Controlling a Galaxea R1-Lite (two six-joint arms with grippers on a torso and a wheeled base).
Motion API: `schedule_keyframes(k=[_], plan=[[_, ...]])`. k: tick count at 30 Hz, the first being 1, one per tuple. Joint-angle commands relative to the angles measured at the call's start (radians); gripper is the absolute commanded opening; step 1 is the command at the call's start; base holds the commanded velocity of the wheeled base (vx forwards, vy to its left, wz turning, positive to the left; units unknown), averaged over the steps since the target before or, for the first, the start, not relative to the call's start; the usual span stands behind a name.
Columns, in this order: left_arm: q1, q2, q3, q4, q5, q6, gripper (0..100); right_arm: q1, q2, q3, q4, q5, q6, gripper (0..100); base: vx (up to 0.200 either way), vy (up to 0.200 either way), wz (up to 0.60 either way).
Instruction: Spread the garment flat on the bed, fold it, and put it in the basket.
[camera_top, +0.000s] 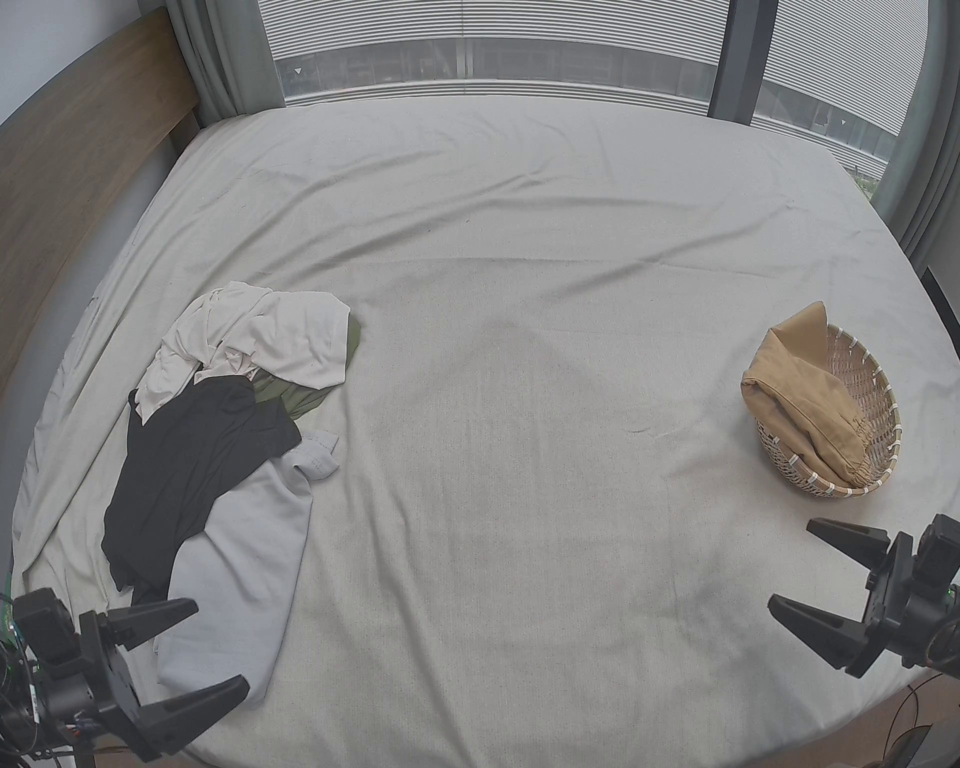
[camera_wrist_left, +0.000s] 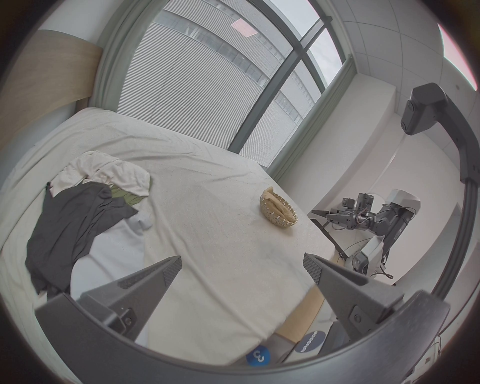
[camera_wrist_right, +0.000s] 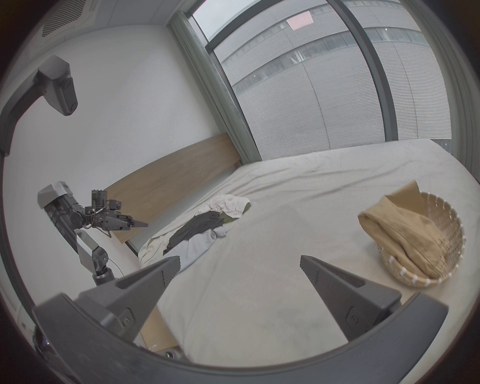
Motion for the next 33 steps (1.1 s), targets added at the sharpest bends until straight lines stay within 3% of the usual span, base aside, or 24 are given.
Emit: schedule_keyframes(k=[1,5,7,8,11,13,14,18,20,24,27,28,30,33], plan=[[0.001,-0.247,0.016,0.132,0.072,0.001,100,-0.101,-0.261,0.017,0.155,-0.032,0.011,100,0.000,0.000,0.00],[0.001,-0.313,0.017,0.198,0.135,-0.001,100,-0.199,-0.431,0.017,0.313,-0.029,0.010,100,0.000,0.000,0.00],[0.001,-0.337,0.017,0.221,0.139,-0.001,100,-0.225,-0.480,0.017,0.357,-0.028,0.011,100,0.000,0.000,0.00],[0.002,-0.389,0.017,0.287,0.141,-0.001,100,-0.282,-0.598,0.017,0.464,-0.026,0.010,100,0.000,0.000,0.00],[0.007,-0.463,0.017,0.373,0.144,-0.002,100,-0.349,-0.765,0.015,0.613,-0.014,0.008,100,0.000,0.000,0.00],[0.012,-0.483,0.017,0.393,0.144,-0.004,100,-0.364,-0.802,0.015,0.648,-0.012,0.008,100,0.000,0.000,0.00],[0.051,-0.544,0.017,0.459,0.149,-0.001,100,-0.412,-0.905,0.014,0.759,-0.006,0.007,100,0.000,0.000,0.00],[0.110,-0.662,0.017,0.552,0.139,0.005,100,-0.463,-1.052,0.005,0.929,-0.019,-0.002,100,0.000,0.000,0.00],[0.133,-0.679,0.016,0.554,0.142,0.004,100,-0.461,-1.052,0.001,0.922,-0.069,-0.007,100,0.000,0.000,0.00],[0.209,-0.713,0.017,0.554,0.153,0.041,100,-0.461,-1.049,0.017,0.928,-0.265,-0.105,100,0.000,0.000,0.00],[0.223,-0.715,0.017,0.554,0.191,0.067,100,-0.461,-1.049,0.017,0.940,-0.255,-0.107,100,0.000,0.000,0.00],[0.243,-0.722,0.017,0.554,0.236,0.073,100,-0.460,-1.049,0.017,0.943,-0.246,-0.101,100,0.000,0.000,0.00],[0.300,-0.765,0.016,0.560,0.236,0.087,100,-0.460,-1.049,0.017,0.943,-0.246,-0.101,100,0.000,0.000,0.00],[0.301,-0.777,0.016,0.560,0.261,0.129,100,-0.460,-1.049,0.017,0.943,-0.246,-0.099,100,0.000,0.000,0.00]])
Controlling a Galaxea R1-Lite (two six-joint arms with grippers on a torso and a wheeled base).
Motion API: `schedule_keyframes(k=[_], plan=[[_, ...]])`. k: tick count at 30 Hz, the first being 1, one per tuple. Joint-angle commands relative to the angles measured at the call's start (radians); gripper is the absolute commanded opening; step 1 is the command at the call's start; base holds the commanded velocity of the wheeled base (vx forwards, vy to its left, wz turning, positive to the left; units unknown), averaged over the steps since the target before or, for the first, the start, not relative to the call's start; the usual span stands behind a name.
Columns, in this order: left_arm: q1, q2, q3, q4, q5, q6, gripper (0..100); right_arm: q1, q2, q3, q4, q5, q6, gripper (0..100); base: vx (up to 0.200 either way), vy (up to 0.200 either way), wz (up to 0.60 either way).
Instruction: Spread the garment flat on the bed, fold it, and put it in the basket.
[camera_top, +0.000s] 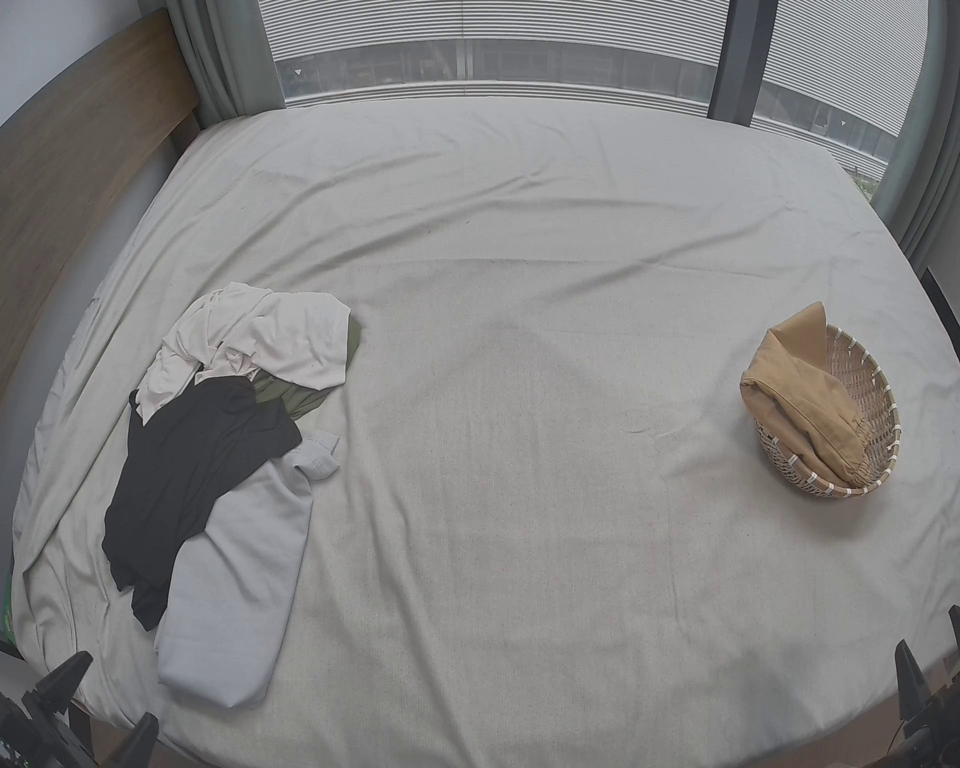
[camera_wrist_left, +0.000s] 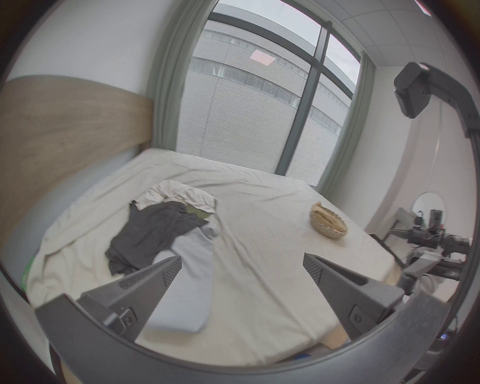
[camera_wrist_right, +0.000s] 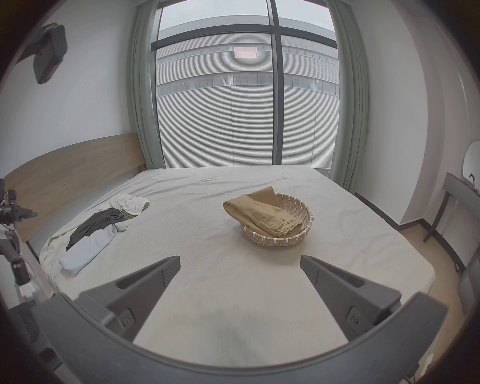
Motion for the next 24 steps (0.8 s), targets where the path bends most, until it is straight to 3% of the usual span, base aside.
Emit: schedule_keyframes(k=[1,9,12,24], plan=[[0.056,-0.073,0.016,0.007,0.057,0.060,100,-0.009,-0.027,0.017,0.004,0.013,-0.011,100,0.000,0.000,0.00],[0.054,-0.076,0.018,0.040,0.232,0.108,100,-0.007,-0.029,0.017,0.004,0.014,-0.014,100,0.000,0.000,0.00],[0.054,-0.076,0.012,0.090,0.229,0.131,100,-0.007,-0.029,0.017,0.003,0.017,-0.016,100,0.000,0.000,0.00],[0.043,-0.096,0.018,0.059,0.201,0.122,100,-0.009,-0.029,0.017,0.003,0.020,-0.012,100,0.000,0.000,0.00]])
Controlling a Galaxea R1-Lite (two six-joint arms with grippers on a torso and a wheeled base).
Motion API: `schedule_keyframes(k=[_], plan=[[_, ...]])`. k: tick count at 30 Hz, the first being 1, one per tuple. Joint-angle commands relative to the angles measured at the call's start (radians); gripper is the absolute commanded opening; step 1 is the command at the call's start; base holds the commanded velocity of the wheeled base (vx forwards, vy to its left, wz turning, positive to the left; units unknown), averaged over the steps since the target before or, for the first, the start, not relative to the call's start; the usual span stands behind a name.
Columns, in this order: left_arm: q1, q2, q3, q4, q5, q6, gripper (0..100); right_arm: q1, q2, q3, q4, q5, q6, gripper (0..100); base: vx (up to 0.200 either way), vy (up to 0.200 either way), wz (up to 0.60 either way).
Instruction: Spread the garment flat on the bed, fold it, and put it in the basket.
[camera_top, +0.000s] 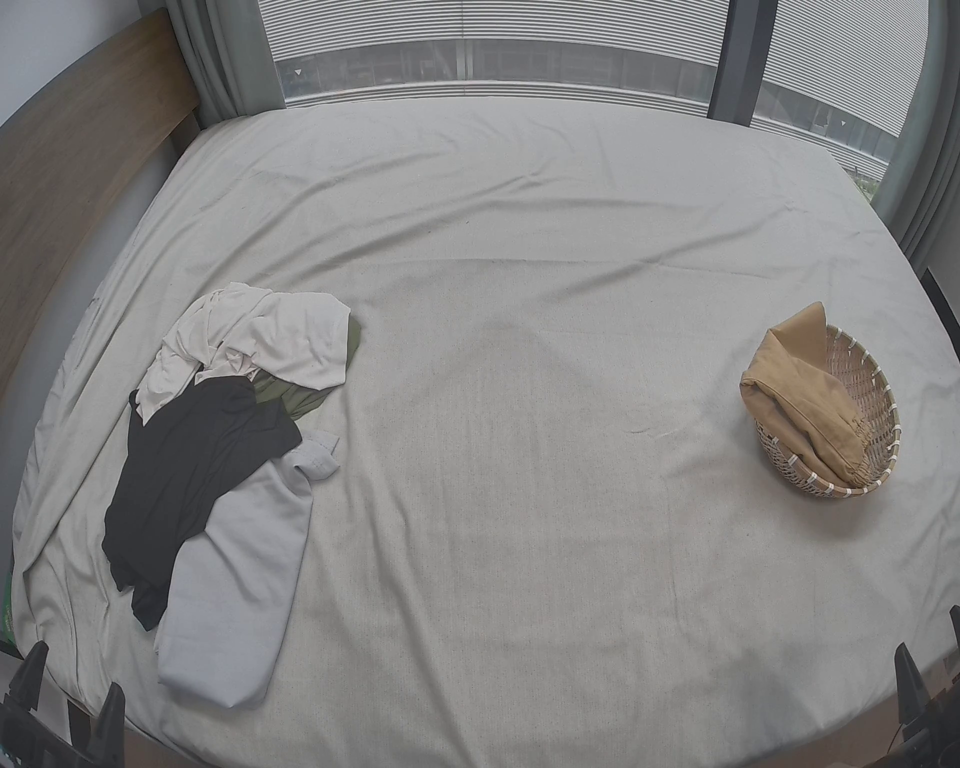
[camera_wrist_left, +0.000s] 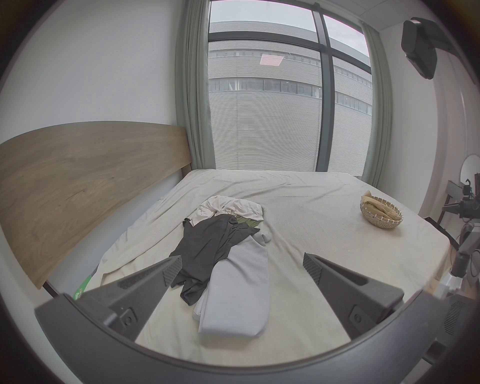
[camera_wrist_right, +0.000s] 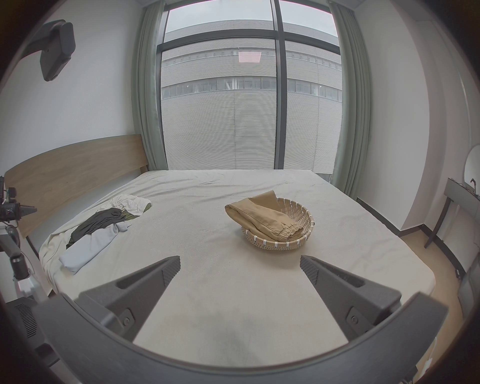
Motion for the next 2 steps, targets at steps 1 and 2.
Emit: schedule_keyframes(k=[1,2], plan=[[0.001,-0.015,0.018,0.000,0.001,0.001,100,0.000,-0.010,0.018,0.000,0.001,0.001,100,0.000,0.000,0.00],[0.003,-0.015,0.018,-0.001,-0.001,0.001,100,0.002,-0.010,0.018,0.000,0.001,0.002,100,0.000,0.000,0.00]])
